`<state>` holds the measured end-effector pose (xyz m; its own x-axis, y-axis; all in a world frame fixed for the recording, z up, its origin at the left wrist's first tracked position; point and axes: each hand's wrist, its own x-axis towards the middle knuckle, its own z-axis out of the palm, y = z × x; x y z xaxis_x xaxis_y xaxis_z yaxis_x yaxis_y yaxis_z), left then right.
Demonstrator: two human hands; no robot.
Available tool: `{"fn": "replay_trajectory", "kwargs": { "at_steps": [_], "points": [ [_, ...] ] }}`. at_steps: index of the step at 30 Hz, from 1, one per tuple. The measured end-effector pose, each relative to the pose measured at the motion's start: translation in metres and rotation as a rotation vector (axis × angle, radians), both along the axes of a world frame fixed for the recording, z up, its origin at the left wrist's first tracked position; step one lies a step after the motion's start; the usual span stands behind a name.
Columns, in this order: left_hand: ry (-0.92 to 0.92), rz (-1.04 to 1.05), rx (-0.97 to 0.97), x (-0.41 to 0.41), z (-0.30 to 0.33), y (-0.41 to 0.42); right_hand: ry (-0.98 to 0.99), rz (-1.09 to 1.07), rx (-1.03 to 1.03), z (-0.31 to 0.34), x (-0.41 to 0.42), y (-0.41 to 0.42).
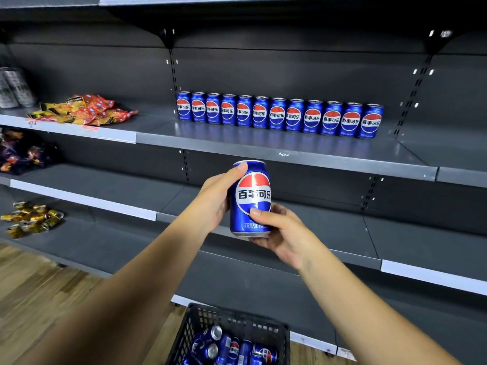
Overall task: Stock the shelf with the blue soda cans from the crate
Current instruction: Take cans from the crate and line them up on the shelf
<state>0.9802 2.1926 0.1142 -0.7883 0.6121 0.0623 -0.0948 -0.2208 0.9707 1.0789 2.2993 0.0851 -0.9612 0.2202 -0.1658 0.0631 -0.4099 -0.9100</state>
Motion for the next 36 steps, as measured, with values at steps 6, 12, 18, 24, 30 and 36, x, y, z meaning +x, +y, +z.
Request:
{"fn": "replay_trajectory", "kwargs": {
  "at_steps": [6,12,18,24,30,36],
  "points": [
    [0.029,-0.023,-0.017,0.004,0.008,0.016,-0.083,0.123,0.358,0.025,0.008,0.024],
    [-0.045,-0.161,0.054,0.006,0.017,0.032,-0.011,0.073,0.499,0.038,0.010,0.044],
    [-0.041,-0.170,0.040,-0.005,0.024,0.043,0.018,-0.032,0.554,0.042,0.001,0.055],
    [0.065,-0.090,-0.250,-0.029,0.031,0.054,-0.036,-0.115,0.608,0.051,-0.014,0.067],
    [0.203,-0.068,-0.429,-0.063,0.037,0.058,-0.063,-0.241,0.569,0.051,-0.029,0.082],
    [0.209,-0.118,-0.525,-0.082,0.029,0.072,-0.080,-0.300,0.467,0.051,-0.037,0.101]
  ]
}}
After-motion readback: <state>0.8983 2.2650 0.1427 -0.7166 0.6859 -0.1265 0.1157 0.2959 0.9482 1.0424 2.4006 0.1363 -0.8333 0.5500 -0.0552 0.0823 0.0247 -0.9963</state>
